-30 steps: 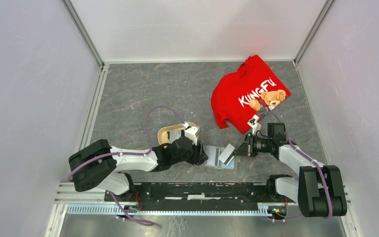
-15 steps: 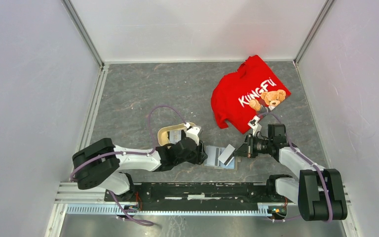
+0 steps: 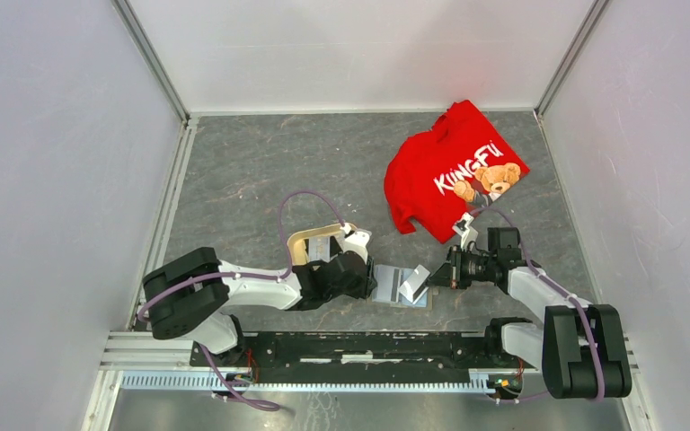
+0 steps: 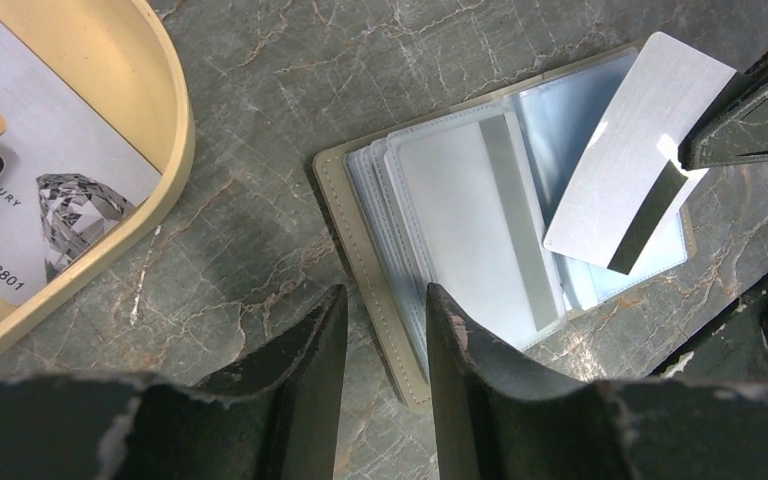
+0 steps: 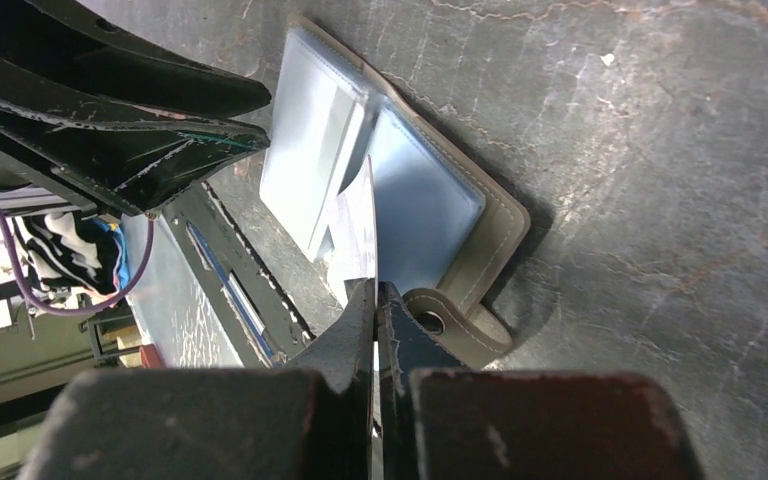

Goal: Put the credit cards into the card holder
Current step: Insert the credit card into the card holder.

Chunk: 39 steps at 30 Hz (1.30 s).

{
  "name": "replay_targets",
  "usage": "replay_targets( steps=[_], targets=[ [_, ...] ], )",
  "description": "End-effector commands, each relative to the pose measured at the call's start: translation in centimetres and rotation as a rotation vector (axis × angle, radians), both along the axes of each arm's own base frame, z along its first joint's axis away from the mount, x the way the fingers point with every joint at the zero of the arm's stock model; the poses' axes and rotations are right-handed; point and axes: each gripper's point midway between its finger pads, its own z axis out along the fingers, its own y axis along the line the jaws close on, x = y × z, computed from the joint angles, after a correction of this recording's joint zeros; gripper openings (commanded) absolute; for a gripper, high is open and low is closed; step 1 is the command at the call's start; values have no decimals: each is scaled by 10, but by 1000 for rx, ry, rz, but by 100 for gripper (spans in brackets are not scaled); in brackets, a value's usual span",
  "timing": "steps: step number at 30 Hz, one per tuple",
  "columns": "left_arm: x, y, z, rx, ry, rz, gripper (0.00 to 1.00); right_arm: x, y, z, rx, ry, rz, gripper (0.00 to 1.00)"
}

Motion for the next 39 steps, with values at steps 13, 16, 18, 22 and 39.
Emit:
replay_targets(
  steps=[13,16,18,22,39],
  targets=[
    [4,9,-13,76,-15,24,36,11,-1,6,-3,-7,-1,0],
    [3,6,-13,65,-12,15,35,13,1,8,6,-9,3,0],
    [3,4,-13,61,-9,10,35,13,3,8,10,-1,3,0],
    [2,2,-13,54,-8,4,35,13,6,7,14,18,12,0],
    [2,2,-10,28,-13,7,34,1,22,-3,10,120,93,0]
  ],
)
